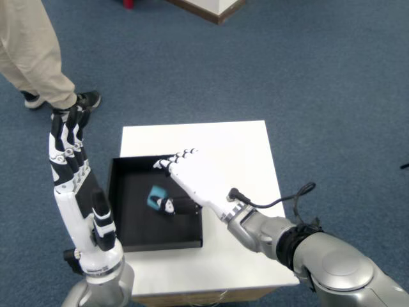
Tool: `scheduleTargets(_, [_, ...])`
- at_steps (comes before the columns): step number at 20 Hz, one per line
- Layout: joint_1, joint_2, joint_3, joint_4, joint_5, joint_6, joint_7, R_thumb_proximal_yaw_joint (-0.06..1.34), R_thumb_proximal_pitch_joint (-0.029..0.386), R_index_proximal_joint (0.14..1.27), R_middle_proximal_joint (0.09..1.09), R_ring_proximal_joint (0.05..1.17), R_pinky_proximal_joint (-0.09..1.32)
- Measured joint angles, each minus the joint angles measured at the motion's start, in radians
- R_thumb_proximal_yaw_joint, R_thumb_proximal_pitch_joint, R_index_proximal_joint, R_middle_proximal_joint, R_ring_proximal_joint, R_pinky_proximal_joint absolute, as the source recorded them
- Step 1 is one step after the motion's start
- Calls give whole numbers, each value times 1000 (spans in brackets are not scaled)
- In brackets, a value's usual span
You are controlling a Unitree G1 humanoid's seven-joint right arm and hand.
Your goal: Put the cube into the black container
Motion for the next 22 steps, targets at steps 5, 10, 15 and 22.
scheduleTargets(5, [17, 1, -34, 4, -38, 17, 20, 509, 33, 531, 784, 847, 952])
scheduleTargets(10, [20, 1, -73, 5, -64, 17, 25, 494, 22, 497, 798, 872, 1010])
scheduleTargets(15, [22, 0, -108, 16, -82, 17, 25, 520, 17, 497, 840, 952, 1133])
scheduleTargets(22, [59, -10, -161, 113, -82, -80, -151, 542, 28, 514, 892, 1002, 1085])
